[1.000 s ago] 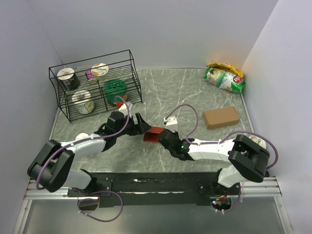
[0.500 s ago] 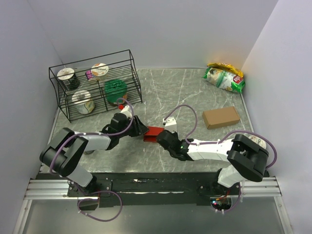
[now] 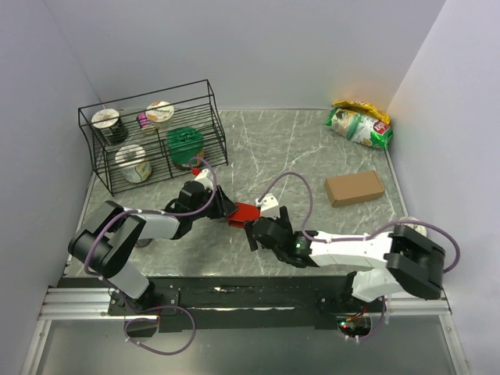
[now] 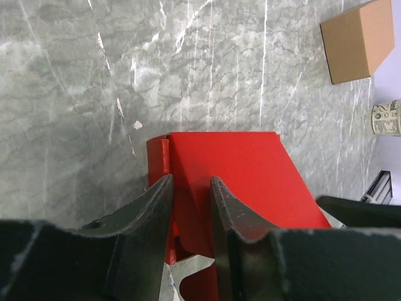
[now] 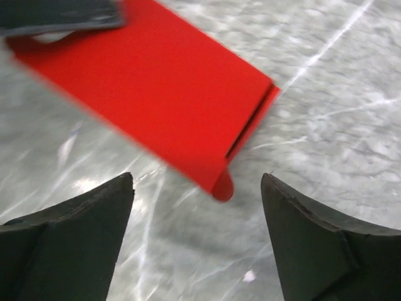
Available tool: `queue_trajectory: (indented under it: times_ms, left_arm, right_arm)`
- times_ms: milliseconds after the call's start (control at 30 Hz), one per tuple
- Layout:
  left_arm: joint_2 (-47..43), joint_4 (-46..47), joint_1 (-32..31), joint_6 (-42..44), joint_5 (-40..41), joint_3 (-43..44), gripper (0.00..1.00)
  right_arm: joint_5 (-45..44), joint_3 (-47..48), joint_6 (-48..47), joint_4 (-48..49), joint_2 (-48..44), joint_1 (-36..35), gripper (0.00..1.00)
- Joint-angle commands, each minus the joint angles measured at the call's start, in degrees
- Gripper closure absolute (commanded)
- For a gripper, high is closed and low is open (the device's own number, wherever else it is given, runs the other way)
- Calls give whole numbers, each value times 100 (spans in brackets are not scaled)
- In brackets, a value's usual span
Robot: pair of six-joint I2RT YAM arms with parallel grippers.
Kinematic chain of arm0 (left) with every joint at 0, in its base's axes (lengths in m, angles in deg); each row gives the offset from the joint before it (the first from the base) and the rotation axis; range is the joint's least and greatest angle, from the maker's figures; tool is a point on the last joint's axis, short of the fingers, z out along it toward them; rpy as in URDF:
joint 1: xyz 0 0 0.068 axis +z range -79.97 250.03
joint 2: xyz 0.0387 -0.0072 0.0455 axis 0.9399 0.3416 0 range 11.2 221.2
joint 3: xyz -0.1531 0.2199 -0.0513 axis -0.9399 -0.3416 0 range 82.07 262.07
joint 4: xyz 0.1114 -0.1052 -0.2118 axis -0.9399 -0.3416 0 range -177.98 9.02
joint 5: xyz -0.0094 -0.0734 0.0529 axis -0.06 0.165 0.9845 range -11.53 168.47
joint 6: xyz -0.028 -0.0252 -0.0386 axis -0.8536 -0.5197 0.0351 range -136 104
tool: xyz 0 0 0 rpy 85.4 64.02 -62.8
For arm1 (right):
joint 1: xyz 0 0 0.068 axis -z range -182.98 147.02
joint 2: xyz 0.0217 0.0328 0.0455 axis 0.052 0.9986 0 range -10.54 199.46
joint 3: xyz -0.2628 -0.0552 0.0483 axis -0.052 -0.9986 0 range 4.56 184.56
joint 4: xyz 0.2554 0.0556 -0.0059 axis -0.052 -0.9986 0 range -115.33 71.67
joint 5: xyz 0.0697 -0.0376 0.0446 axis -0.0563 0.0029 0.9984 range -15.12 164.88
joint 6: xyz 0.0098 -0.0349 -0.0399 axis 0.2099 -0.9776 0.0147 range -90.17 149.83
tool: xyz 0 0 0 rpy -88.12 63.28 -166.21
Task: Fold the paper box
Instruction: Close the paper box at the center of the board.
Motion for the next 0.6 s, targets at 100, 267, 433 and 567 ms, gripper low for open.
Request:
queue_trajectory:
  times_ms: [100, 267, 433, 567]
  left_arm:
    - [280, -417, -2, 433, 284, 67, 64]
    - [315, -557, -55, 600, 406, 120, 64]
    - [350, -628, -195, 706, 582, 138, 64]
    - [359, -637, -371, 785, 854, 112, 64]
  right_arm:
    - [636, -710, -551, 549, -1309, -703, 0]
    - [1305, -834, -586, 750, -2389, -747, 3]
    - [1526, -458, -159, 437, -2884, -442, 0]
    - [3032, -79, 967, -268, -2490, 1201, 2]
